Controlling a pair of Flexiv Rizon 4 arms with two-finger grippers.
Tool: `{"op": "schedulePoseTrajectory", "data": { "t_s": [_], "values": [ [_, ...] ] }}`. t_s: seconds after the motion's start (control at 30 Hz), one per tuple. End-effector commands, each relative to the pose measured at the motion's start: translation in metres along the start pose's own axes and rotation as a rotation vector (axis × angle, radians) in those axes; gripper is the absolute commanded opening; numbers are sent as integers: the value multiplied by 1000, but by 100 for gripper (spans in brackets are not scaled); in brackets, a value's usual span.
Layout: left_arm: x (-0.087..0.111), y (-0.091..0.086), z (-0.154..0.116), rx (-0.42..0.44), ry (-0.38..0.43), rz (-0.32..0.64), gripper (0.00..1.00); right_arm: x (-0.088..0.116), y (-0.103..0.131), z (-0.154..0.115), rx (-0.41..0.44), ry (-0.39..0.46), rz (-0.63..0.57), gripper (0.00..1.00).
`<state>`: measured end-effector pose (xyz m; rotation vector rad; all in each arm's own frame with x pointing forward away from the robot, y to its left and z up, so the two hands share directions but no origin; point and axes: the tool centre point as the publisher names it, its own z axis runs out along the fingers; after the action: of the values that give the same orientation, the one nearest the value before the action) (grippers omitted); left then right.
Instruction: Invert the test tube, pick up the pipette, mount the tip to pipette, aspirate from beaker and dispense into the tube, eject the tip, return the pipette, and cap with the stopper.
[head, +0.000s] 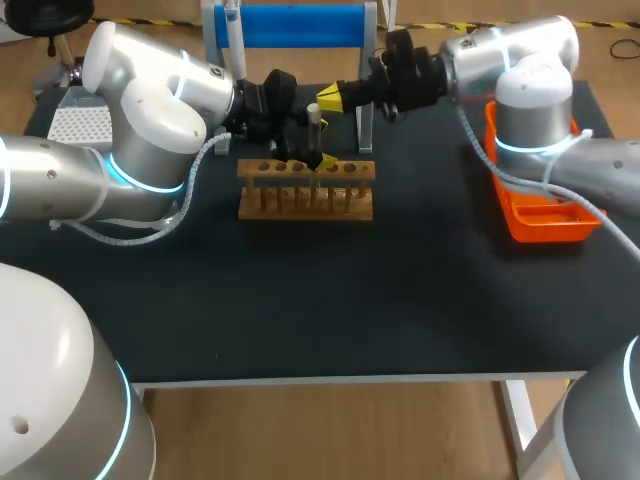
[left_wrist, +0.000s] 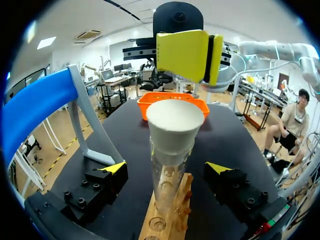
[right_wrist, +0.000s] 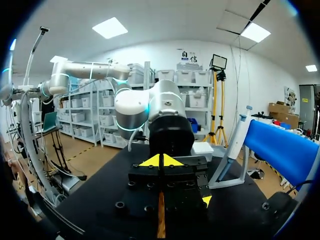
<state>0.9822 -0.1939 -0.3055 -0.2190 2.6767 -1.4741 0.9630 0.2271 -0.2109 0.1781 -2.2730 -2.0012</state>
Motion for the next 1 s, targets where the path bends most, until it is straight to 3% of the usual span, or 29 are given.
{"op": "schedulePoseTrajectory", "data": {
  "t_s": [0.03,1.0],
  "values": [
    [-1,0,0,-2,1,-1,100,-6,-4,3,-14,13,6,0],
    [-1,0,0,-2,1,-1,100,-10,-23,10,-101,25,99,0]
  ]
}}
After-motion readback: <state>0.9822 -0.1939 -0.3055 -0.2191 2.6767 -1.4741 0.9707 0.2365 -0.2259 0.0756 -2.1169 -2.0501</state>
